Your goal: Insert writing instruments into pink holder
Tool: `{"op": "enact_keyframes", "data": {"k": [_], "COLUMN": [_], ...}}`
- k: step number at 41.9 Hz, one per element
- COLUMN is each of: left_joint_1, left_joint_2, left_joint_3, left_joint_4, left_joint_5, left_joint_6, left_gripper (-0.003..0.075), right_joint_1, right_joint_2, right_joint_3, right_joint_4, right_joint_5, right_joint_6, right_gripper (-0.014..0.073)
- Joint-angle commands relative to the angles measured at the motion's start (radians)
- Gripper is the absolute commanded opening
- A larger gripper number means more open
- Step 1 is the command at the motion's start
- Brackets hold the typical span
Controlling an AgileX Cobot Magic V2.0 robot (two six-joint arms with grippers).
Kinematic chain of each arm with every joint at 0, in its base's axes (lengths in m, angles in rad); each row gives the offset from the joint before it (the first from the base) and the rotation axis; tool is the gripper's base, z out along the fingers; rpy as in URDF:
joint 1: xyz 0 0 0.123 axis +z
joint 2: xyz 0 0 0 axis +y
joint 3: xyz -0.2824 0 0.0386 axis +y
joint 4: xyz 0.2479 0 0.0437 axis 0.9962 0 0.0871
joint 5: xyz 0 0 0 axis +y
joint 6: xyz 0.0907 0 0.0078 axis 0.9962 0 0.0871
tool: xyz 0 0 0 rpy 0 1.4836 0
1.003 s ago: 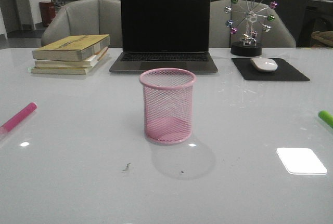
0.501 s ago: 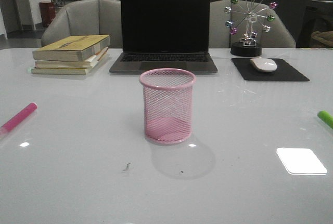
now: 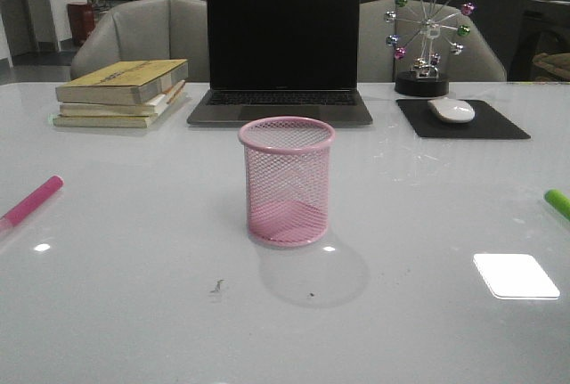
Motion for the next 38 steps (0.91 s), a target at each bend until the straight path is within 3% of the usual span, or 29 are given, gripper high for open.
{"op": "enact_keyframes", "data": {"k": [1,5,12,15,22,38], "left_joint_1": [-0.005,-0.005,-0.005,-0.023,-0.174,-0.578], "left_joint_2": [0.050,0.077,0.083,0.083,0.083,0.083], "left_joint_3": [-0.028,-0.028,-0.028,-0.026,-0.013,-0.013], "left_joint_4": [-0.007,-0.007,-0.016,-0.057,-0.141,-0.143], "left_joint_5": [-0.051,-0.052,-0.057,-0.061,-0.087,-0.095], "left_joint_6": [0.004,0.014,0.058,0.072,0.169,0.169], "left_gripper": [0.0093,0.0155,0.0505,0.0577,0.0580,0.0580], "right_joint_1": [-0.004,-0.004,-0.004,-0.004,-0.009,-0.009], "right_joint_2": [0.080,0.165,0.324,0.398,0.581,1.009], "right_joint_3": [-0.023,-0.023,-0.037,-0.060,-0.135,-0.409], "right_joint_4": [-0.003,-0.007,-0.007,-0.007,-0.007,0.010], "right_joint_5": [-0.034,-0.012,-0.013,-0.016,-0.040,-0.046], "right_joint_6": [-0.006,-0.006,0.003,0.010,0.010,0.010], "right_gripper": [0.0059,0.0113,0.0388,0.0460,0.0468,0.0468]}}
